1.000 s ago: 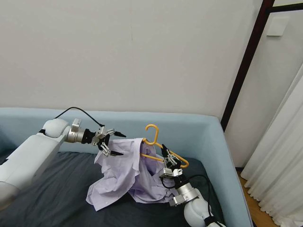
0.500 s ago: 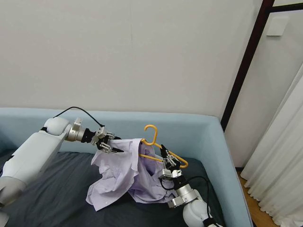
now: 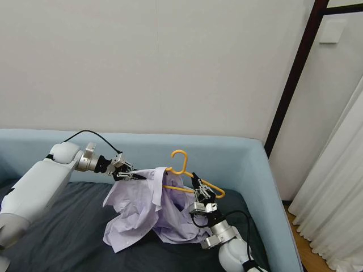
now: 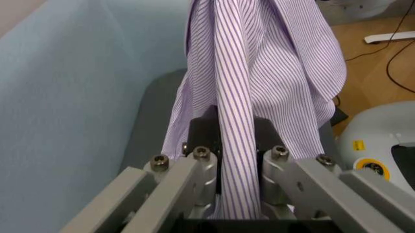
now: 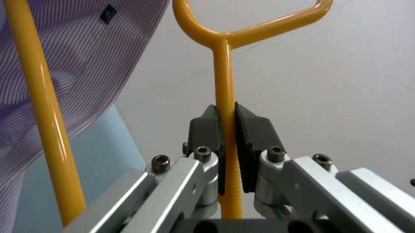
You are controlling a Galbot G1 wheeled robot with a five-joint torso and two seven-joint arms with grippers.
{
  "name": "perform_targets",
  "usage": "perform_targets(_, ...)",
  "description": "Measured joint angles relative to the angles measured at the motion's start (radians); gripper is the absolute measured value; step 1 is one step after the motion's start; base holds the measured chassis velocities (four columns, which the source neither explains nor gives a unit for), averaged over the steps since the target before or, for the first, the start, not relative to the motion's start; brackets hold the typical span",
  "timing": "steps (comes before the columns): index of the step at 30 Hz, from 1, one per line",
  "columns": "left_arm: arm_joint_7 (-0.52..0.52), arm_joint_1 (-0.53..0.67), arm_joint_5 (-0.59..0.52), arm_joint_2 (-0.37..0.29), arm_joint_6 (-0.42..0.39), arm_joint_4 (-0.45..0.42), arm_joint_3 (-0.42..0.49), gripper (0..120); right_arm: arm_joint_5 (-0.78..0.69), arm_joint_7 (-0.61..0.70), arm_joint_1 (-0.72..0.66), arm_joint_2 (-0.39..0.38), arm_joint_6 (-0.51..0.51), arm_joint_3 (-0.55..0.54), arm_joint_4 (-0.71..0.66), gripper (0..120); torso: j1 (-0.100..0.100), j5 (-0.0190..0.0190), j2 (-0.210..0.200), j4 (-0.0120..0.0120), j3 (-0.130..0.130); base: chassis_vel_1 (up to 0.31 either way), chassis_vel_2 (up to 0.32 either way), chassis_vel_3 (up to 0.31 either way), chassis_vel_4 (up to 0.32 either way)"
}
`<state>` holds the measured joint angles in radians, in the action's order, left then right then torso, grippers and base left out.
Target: Pick up the clothes from the sofa and hang them on the clothes hanger.
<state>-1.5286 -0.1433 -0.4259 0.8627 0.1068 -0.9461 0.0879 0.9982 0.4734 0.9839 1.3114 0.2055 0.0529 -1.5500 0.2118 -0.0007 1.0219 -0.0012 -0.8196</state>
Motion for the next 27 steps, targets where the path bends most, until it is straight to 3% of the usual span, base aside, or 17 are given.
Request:
perform_targets(7,-0.003,-0.013,0.001,0.003,-0.006,0.010,-0.010,5,-0.040,0.000,0.007,-0.008,0.008,-0.004,-0.007,28,0.000,0.0001,0.000,0.0000,0.000,0.000,0.000,0.000,0.000)
perform_targets(11,-0.001,-0.015,0.003,0.008,-0.011,0.026,-0.024,5,-0.082,0.003,0.022,-0.014,0.051,0.003,-0.023,47,0.000,0.0001,0.000,0.0000,0.000,0.000,0.000,0.000,0.000)
perform_targets(13,0.001,-0.015,0.003,0.010,-0.012,0.030,-0.028,5,-0.099,0.003,0.027,-0.016,0.073,0.004,-0.030,50,0.000,0.0000,0.000,0.0000,0.000,0.000,0.000,0.000,0.000)
perform_targets(17,0.023,-0.015,0.005,0.014,-0.012,0.042,-0.041,5,-0.254,-0.042,0.060,-0.034,0.245,0.000,-0.060,68,0.000,0.0001,0.000,0.0000,0.000,0.000,0.000,0.000,0.000)
perform_targets(20,0.042,-0.015,0.005,0.015,-0.011,0.043,-0.047,5,-0.309,-0.073,0.078,-0.042,0.296,-0.001,-0.054,77,0.000,0.0000,0.000,0.0000,0.000,0.000,0.000,0.000,0.000)
perform_targets(24,0.062,-0.008,0.002,0.014,-0.009,0.037,-0.056,5,-0.388,-0.102,0.095,-0.048,0.237,-0.013,0.045,95,0.000,0.0000,0.000,-0.0001,0.000,0.000,0.000,0.000,0.000)
perform_targets(27,0.063,-0.005,-0.005,0.007,-0.009,0.026,-0.057,5,-0.407,-0.069,0.084,-0.038,0.158,-0.042,0.115,99,0.000,0.0003,0.000,-0.0004,0.000,0.000,0.000,0.000,0.000)
